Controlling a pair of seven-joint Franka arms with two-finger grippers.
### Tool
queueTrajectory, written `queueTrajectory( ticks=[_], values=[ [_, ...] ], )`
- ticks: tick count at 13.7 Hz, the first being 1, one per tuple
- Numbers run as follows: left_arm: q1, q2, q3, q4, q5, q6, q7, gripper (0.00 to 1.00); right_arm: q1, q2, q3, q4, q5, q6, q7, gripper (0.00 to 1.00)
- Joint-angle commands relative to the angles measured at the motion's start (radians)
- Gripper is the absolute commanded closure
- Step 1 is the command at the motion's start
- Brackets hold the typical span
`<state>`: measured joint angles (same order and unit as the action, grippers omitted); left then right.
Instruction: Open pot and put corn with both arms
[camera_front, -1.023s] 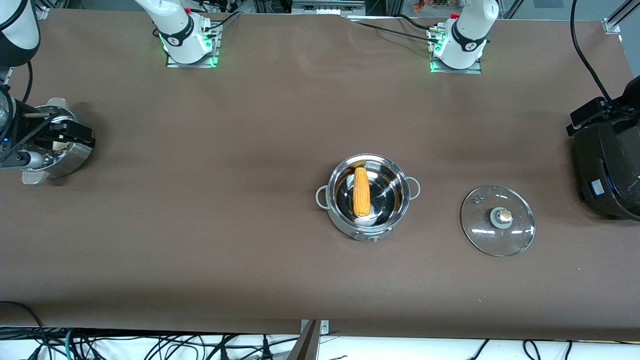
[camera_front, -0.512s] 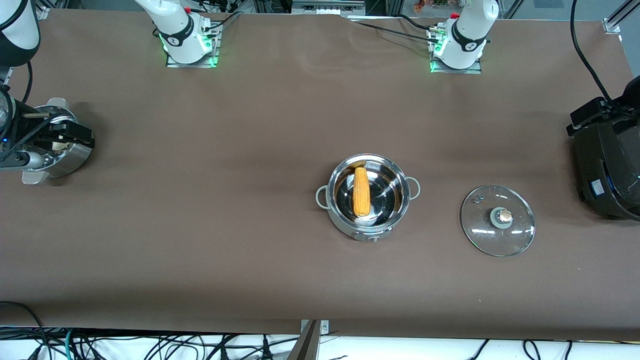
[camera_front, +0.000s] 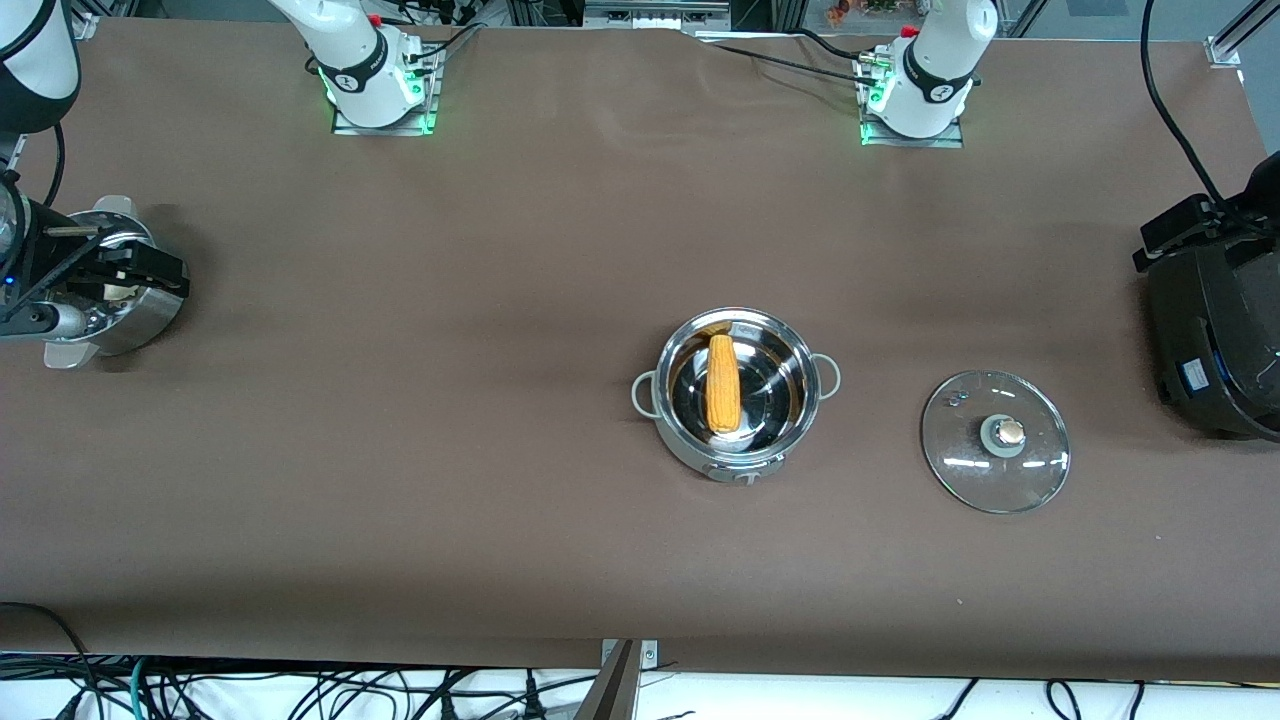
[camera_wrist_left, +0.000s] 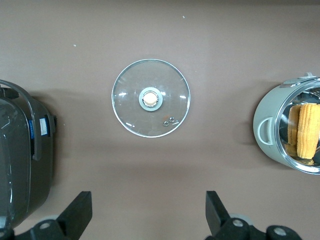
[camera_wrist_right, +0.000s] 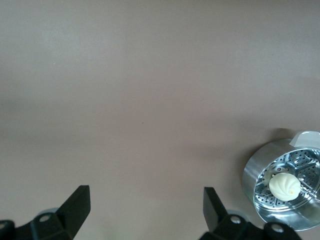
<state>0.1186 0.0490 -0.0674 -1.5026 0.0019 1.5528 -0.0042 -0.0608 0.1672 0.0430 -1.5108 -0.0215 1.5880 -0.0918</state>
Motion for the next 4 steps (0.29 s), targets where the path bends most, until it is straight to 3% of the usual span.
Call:
queueTrajectory(
  ticks=[1,4],
  values=[
    [0.000,-0.008,-0.003,-0.014,0.016,0.013,0.009,0.00,-0.005,0.009,0.006,0.023,-0.012,-0.005,-0.014,0.00],
    [0.000,-0.009,-0.003,-0.014,0.016,0.013,0.007,0.00,-0.005,0.009,0.006,0.023,-0.012,-0.003,-0.013,0.00]
  ],
)
